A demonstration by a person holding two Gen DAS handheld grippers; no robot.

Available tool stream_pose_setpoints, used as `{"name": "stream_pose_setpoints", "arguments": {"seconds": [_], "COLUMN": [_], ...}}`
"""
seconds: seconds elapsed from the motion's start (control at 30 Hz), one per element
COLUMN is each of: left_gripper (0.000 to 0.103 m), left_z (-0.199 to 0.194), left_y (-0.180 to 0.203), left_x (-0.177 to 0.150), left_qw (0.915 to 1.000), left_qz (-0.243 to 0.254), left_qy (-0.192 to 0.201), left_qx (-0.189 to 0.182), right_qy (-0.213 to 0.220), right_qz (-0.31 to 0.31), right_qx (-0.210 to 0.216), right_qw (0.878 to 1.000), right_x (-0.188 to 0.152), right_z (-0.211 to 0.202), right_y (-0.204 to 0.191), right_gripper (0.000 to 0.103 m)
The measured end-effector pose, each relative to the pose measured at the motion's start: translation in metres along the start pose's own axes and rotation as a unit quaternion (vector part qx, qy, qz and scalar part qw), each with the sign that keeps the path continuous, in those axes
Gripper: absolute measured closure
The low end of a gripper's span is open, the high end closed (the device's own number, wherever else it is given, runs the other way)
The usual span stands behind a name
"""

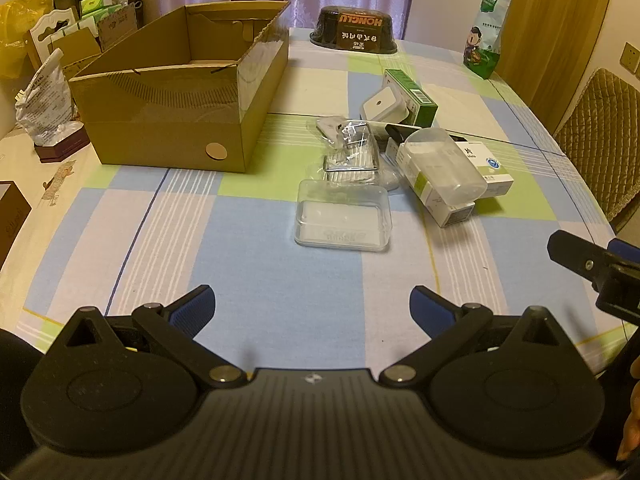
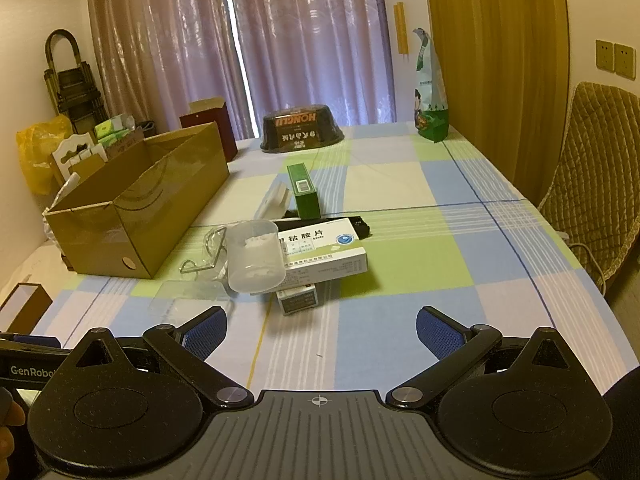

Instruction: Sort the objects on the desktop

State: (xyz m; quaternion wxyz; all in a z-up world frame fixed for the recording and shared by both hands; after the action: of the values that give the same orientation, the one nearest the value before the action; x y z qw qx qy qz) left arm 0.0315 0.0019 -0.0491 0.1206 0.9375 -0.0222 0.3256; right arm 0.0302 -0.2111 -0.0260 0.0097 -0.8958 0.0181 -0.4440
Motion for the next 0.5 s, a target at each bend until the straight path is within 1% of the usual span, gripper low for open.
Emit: {"name": "stream_pose_setpoints", "arguments": {"seconds": [0.5], "left_gripper": [0.001], "left_z": [-0.0001], "left_y": [0.0005], "left_x": [-0.0003], "left_qw": [1.0000], "left_qz": [-0.002], "left_qy": [-0.003], "left_qx": [-0.002], "right_qy": [0.000], "right_qz": [0.002], "right_qx": [0.001], "right_qw": [1.000], "right_x": [-0.0009], "right_z": [0.0019], "right_y": [0.0014], "right_gripper": [0.000]}}
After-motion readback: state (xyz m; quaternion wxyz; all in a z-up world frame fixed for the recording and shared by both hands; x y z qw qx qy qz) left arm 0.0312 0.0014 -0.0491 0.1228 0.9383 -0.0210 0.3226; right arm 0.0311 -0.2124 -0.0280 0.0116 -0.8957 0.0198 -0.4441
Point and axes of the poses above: each gripper's, at about its wrist camera, not at the fingertips, and z roughly the way its jaws point, y to its right, x to its top, the point moved 6 cm from there along z, roughly the way its jaws point, and after that the axes turned 12 degrees about -x, right-handed, at the moved point
